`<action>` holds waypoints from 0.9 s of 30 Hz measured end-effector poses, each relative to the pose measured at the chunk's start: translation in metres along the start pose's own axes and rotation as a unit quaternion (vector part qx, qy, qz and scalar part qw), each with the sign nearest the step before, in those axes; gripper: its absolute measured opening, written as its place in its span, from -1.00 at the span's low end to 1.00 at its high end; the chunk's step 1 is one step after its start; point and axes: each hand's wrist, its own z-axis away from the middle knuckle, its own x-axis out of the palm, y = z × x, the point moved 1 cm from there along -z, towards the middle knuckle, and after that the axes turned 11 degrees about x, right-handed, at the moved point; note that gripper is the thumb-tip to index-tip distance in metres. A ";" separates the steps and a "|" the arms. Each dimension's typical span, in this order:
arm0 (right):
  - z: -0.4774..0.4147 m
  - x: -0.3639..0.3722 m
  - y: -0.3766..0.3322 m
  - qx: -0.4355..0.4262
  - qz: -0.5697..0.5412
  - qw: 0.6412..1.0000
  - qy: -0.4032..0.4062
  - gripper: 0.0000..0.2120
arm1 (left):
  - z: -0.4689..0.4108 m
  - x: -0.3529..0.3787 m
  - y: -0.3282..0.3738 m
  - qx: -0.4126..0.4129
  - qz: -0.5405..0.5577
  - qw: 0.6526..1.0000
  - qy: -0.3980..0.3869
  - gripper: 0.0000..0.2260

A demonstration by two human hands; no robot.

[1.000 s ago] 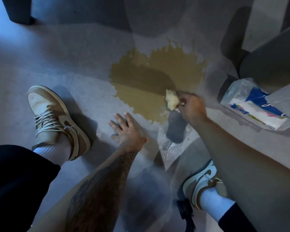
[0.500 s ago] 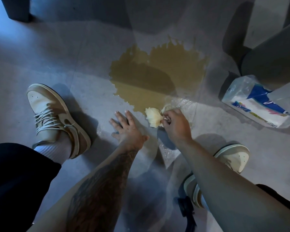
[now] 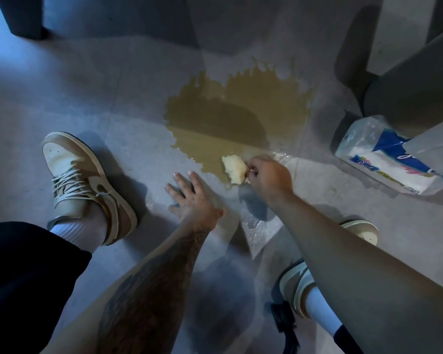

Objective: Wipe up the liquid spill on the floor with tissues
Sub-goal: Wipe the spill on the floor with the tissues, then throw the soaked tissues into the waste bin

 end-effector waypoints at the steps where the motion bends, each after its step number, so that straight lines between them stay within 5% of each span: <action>1: 0.005 0.002 0.002 -0.008 0.011 1.000 -0.010 -0.90 | 0.000 0.000 0.000 -0.002 -0.003 1.000 0.001 0.22; 7: 0.013 -0.017 0.010 0.016 0.015 1.000 0.014 -0.91 | 0.007 -0.013 -0.006 0.014 0.030 0.999 0.026 0.02; 11: 0.011 -0.043 0.002 -0.007 0.003 1.000 0.019 -0.83 | 0.013 -0.050 0.003 0.161 0.013 0.979 0.122 -0.26; 15: 0.009 -0.080 -0.013 -0.018 -0.024 0.998 0.047 -0.86 | 0.021 -0.108 0.047 0.285 0.040 0.937 0.199 -0.45; 27: -0.003 -0.272 0.012 -0.051 -0.129 0.964 0.226 -0.85 | 0.063 -0.251 0.212 0.406 0.090 0.860 0.296 -0.71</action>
